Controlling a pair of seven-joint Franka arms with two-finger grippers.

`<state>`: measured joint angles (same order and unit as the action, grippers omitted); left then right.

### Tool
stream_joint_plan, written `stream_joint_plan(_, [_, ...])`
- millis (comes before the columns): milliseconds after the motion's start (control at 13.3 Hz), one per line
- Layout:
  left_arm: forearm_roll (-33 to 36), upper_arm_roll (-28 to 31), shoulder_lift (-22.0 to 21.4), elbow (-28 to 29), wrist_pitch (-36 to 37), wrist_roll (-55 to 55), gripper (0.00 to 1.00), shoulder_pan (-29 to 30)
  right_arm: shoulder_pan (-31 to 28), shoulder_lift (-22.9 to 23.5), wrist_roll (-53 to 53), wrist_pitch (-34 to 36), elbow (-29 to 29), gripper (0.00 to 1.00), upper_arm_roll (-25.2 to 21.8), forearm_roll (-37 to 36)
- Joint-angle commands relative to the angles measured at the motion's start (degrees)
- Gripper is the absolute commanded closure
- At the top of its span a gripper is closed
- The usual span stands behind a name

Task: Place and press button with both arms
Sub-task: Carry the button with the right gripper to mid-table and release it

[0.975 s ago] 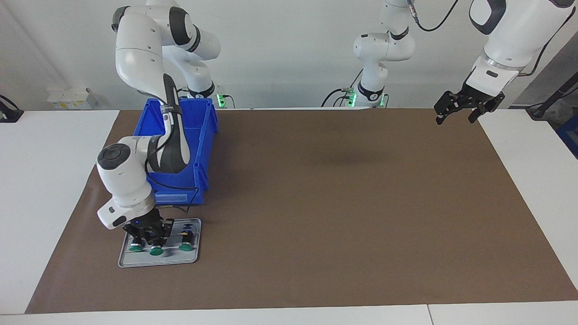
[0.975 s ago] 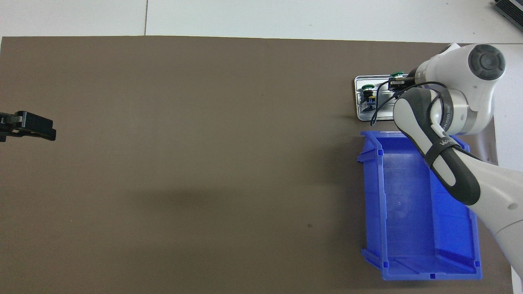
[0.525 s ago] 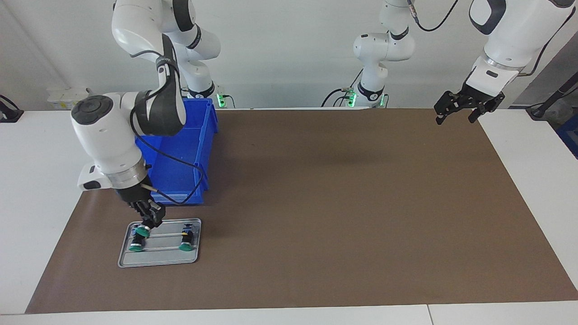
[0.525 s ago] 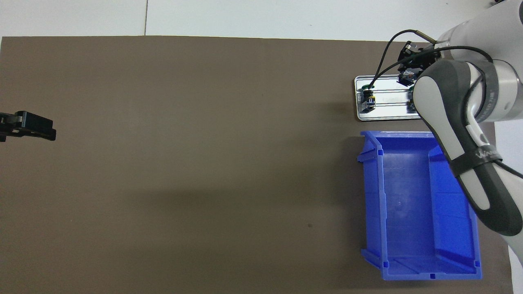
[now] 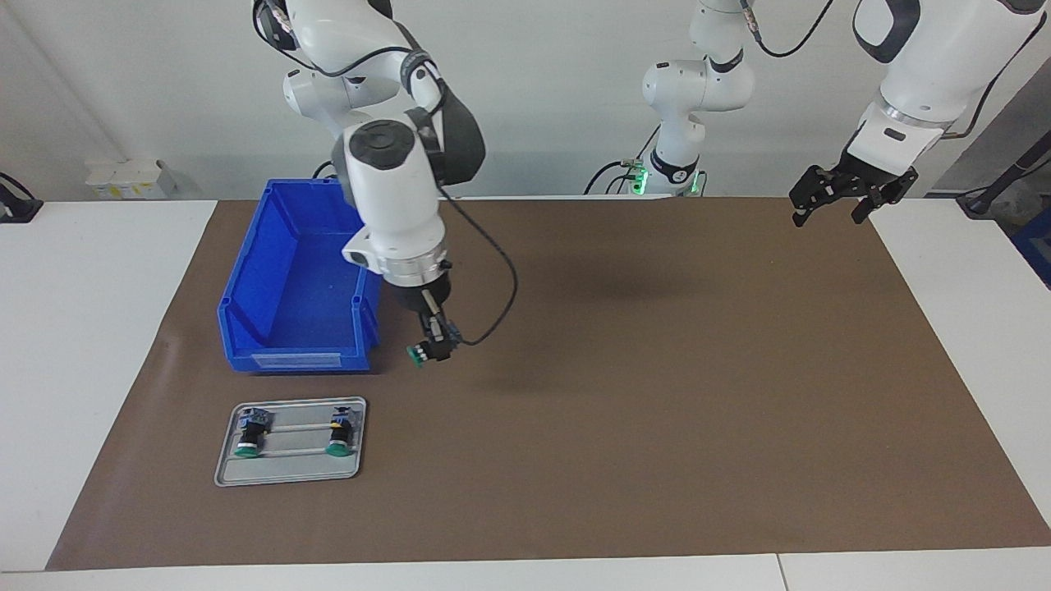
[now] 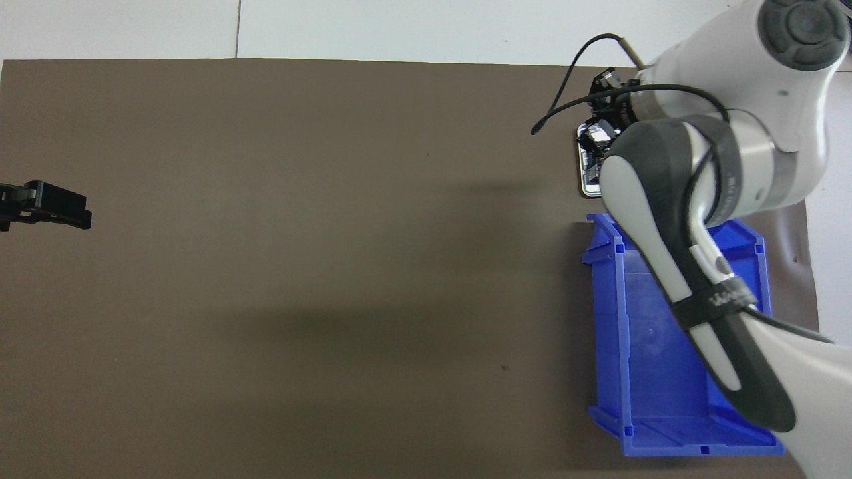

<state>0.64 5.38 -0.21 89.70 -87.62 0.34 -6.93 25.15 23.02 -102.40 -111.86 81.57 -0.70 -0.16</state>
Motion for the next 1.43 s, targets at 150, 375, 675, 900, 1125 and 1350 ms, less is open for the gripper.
stream_joint_plan(150, [-0.4, 0.0, -1.6, 2.0, -0.6, -0.2, 0.0, 0.2, 8.8, 1.8, -21.5, -2.0, 1.1, 1.0, -0.1, -2.6])
stream_joint_plan(375, [-0.4, 0.0, -1.6, 2.0, -0.6, -0.2, 0.0, 0.2, 15.2, 8.6, -31.1, -2.0, -1.0, 1.0, -0.3, -5.7])
stream_joint_plan(675, [-0.4, 0.0, -1.6, 2.0, -0.6, -0.2, 0.0, 0.2, 19.2, 14.1, -41.2, -9.2, -4.1, 1.0, -0.1, -5.1])
stream_joint_plan(900, [-0.4, 0.0, -1.6, 2.0, -0.6, -0.2, 0.0, 0.2, 20.0, 13.8, -43.0, -14.7, -0.3, 1.0, -0.1, -4.8])
stream_joint_plan(1125, [-0.4, 0.0, -1.6, 2.0, -0.6, -0.2, 0.0, 0.2, 21.6, 13.3, -43.4, -18.7, 4.2, 1.0, -0.1, -5.2])
stream_joint_plan(1350, [-0.4, 0.0, -1.6, 2.0, -0.6, -0.2, 0.0, 0.2, 22.5, 13.3, -43.7, -21.2, 5.7, 0.96, -0.2, -5.6])
